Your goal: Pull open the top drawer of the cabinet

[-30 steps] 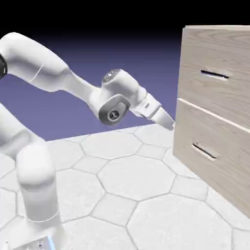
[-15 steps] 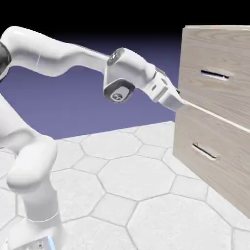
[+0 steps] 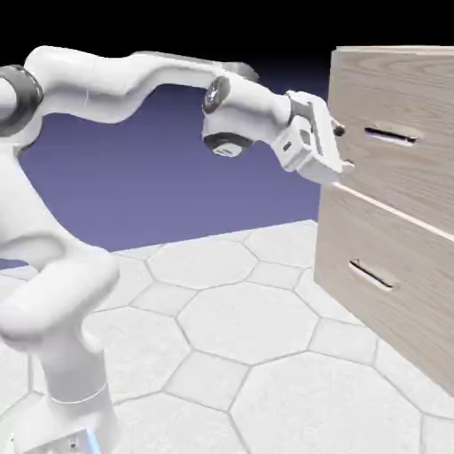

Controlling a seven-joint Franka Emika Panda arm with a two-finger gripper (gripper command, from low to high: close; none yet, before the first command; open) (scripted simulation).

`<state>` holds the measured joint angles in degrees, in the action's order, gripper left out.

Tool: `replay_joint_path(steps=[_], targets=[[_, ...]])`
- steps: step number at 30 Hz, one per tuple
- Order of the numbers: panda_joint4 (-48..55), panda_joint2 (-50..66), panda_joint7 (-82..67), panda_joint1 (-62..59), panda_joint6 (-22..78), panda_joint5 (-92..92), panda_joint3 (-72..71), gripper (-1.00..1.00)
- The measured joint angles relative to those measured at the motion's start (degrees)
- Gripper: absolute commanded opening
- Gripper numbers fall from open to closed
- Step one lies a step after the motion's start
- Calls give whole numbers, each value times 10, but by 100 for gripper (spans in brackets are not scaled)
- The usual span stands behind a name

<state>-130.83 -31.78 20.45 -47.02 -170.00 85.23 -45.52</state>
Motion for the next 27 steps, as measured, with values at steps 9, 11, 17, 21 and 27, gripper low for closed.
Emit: replay_joint_path(steps=[9, 11, 17, 21, 27], targets=[[79, 2, -58, -126, 11, 224, -120, 0], [97, 3, -71, -153, 13, 274, -146, 0], [150, 4, -109, -237, 20, 424, -226, 0], [185, 5, -135, -293, 25, 523, -279, 0], [238, 7, -174, -377, 32, 673, -359, 0]])
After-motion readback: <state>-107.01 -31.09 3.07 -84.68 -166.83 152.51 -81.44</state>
